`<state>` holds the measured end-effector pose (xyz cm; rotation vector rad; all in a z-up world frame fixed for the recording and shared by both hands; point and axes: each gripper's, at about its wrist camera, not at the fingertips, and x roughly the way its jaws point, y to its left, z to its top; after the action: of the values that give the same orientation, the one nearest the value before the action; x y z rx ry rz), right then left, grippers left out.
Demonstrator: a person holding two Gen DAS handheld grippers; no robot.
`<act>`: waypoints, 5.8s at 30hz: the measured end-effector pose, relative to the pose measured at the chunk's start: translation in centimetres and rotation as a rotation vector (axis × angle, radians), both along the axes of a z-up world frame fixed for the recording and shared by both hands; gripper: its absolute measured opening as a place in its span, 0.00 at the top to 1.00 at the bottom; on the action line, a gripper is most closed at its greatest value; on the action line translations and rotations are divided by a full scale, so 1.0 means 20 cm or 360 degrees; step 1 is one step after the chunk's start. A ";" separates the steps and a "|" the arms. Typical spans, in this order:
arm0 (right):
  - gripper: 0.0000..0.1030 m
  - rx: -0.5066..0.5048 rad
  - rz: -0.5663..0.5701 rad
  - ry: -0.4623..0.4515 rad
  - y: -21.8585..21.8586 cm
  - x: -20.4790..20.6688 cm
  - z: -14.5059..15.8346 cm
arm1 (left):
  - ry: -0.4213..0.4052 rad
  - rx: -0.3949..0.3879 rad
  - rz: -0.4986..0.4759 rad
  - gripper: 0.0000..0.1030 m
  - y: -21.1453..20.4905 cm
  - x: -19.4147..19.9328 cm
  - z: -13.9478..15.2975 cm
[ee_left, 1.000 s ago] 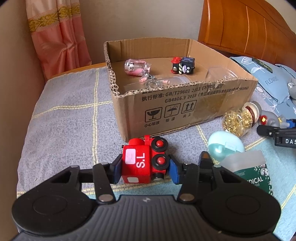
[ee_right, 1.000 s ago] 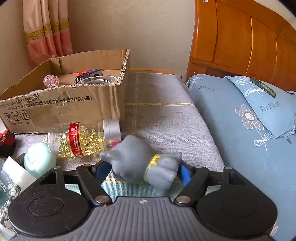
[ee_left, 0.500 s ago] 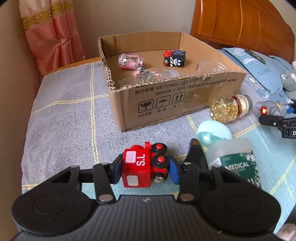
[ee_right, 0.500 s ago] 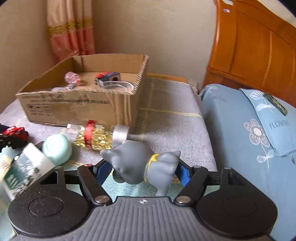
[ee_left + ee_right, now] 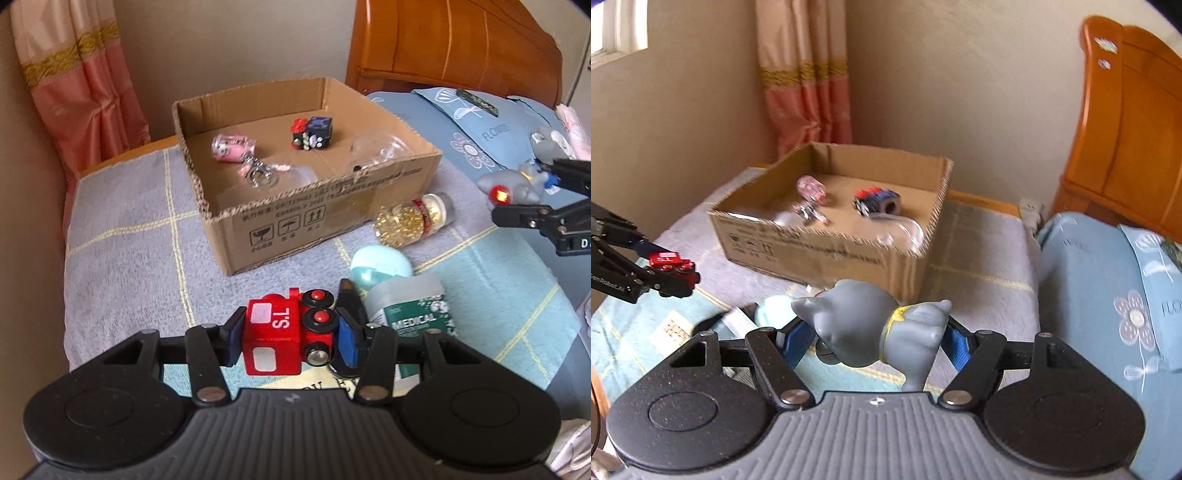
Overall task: Organize rigid objects
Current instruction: 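Carry the train and elephant into the cardboard box and open both tools, then withdraw both tools toward the black teardrop item and gold capsule bottle, then close the right tool on the gold capsule bottle while the left tool approaches the black teardrop item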
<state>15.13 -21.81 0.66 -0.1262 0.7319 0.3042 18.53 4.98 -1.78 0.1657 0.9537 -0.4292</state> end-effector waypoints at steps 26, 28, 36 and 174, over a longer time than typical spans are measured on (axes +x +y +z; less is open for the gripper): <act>0.24 0.0000 0.0251 -0.0062 0.34 0.53 0.17 | -0.0221 0.0004 -0.0028 0.53 -0.13 0.56 0.35; 0.20 0.0019 0.0269 -0.0025 0.36 0.58 0.15 | -0.0216 0.0009 -0.0022 0.53 -0.15 0.62 0.35; 0.00 0.0084 0.0201 -0.0046 0.31 0.56 0.14 | -0.0182 0.0018 -0.0014 0.53 -0.21 0.80 0.31; 0.00 -0.0052 -0.0367 0.0180 0.04 0.32 -0.46 | -0.0083 0.0011 0.0373 0.01 -0.11 0.11 -0.34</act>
<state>21.58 -21.05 -8.53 -0.0550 0.8558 0.0798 20.65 2.79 -8.59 0.0695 0.9108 -0.2048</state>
